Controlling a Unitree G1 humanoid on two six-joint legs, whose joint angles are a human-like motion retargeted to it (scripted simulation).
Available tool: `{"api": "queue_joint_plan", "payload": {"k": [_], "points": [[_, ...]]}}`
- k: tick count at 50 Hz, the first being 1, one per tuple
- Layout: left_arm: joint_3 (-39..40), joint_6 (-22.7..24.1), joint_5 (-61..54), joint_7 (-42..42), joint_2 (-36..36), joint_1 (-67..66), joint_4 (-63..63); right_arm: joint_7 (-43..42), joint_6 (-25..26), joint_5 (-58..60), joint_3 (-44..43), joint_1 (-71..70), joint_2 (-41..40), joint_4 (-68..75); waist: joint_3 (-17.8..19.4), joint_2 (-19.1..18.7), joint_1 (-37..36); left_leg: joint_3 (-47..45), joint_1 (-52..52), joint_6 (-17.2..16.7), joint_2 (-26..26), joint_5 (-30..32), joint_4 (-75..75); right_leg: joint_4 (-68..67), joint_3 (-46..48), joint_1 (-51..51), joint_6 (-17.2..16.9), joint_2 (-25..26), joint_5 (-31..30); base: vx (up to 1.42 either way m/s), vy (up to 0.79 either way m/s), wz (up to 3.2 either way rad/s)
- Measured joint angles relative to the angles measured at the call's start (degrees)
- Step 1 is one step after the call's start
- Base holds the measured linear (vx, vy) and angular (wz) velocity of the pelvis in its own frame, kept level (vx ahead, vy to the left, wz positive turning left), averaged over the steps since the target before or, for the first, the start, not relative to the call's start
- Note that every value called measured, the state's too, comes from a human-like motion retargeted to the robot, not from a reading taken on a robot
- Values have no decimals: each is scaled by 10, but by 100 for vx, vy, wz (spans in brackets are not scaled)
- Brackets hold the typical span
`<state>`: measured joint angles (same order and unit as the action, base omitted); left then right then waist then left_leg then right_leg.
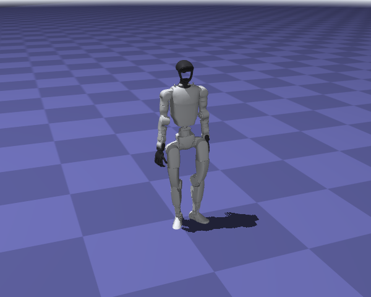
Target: Upper body actions
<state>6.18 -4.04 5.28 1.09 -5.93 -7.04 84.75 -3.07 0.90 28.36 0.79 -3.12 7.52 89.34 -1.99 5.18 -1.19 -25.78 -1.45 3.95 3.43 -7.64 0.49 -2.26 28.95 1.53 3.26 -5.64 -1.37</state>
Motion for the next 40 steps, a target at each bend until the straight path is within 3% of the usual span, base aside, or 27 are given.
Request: {"api": "queue_joint_plan", "payload": {"k": [4, 7, 13, 15, 17, 20, 22, 24, 26, 28, 31, 35, 40], "points": [[4, -1, -3, -1, -6, 11, -14, -5, 0, -6, -1, 0, 3, 4, 2, -10, 5, 38, -24, -2, -17, 7, 11, -51, -51, -25, 9, 5, 17, -5, -6, 72], [8, 0, -11, -5, -12, 22, -25, -8, 1, -11, -5, 6, 4, 11, 7, -17, 15, 71, -36, -4, -28, 19, 15, -95, -160, -52, 18, 20, 14, -5, -11, 142], [16, 2, -43, -6, -10, 44, -34, -17, 5, -12, -17, 26, 12, 37, 14, -19, 36, 168, -74, -23, -26, 56, 28, -132, -364, -83, -61, 34, -2, -4, -13, 204], [13, 1, -50, -11, -12, 51, -37, -21, 9, -9, -17, 28, 15, 45, 19, -19, 31, 190, -87, -32, -23, 71, 30, -128, -370, -79, -88, 28, -1, -13, -16, 180], [12, 0, -48, -12, -15, 56, -44, -23, 14, -8, -15, 26, 17, 50, 30, -23, 21, 204, -97, -43, -27, 87, 29, -126, -348, -73, -91, 26, 15, -21, -17, 157], [14, 2, -45, -3, -20, 54, -57, -27, 23, -7, -7, 21, 20, 48, 43, -26, -5, 208, -115, -60, -34, 111, 25, -108, -265, -61, -53, 26, 41, -27, -17, 135], [18, 0, -49, 6, -21, 60, -60, -28, 30, -2, -9, 10, 20, 42, 59, -27, -19, 226, -129, -62, -27, 124, 25, -101, -241, -56, -46, 29, 39, -37, -22, 153], [23, -4, -65, 21, -15, 69, -58, -30, 32, 4, -16, 1, 22, 31, 73, -28, -29, 231, -149, -35, -17, 120, 31, -85, -196, -50, -47, 16, 35, -48, -18, 200], [35, -4, -94, 39, -5, 71, -48, -32, 30, 11, -15, -4, 28, 19, 77, -21, -37, 156, -169, 14, -23, 86, 34, -65, -135, -43, -47, -5, 31, -47, -11, 241], [52, 2, -124, 43, 6, 67, -35, -35, 33, 20, -8, -10, 33, 12, 73, -16, -22, 48, -171, 32, -44, 43, 28, -52, -87, -39, -45, -14, 29, -27, -3, 261], [68, 0, -144, 34, 13, 55, -21, -58, 40, 27, -1, -10, 31, 6, 60, -12, 5, -123, -158, 3, -76, 3, 14, -36, -6, -32, -46, -26, 32, -17, -2, 286], [70, -5, -127, 48, 7, 55, -10, -55, 23, 10, -7, 1, 35, 3, 53, -7, 24, -347, -116, -32, -91, -2, 21, -23, 104, -16, -51, -34, 46, -17, 2, 319], [68, -10, -109, 53, 0, 63, -1, -55, 31, 15, -46, 28, 28, 13, 42, 11, -2, -391, -92, -14, -94, 20, 84, -19, 202, 2, -79, -47, 63, -1, 2, 299]]}}
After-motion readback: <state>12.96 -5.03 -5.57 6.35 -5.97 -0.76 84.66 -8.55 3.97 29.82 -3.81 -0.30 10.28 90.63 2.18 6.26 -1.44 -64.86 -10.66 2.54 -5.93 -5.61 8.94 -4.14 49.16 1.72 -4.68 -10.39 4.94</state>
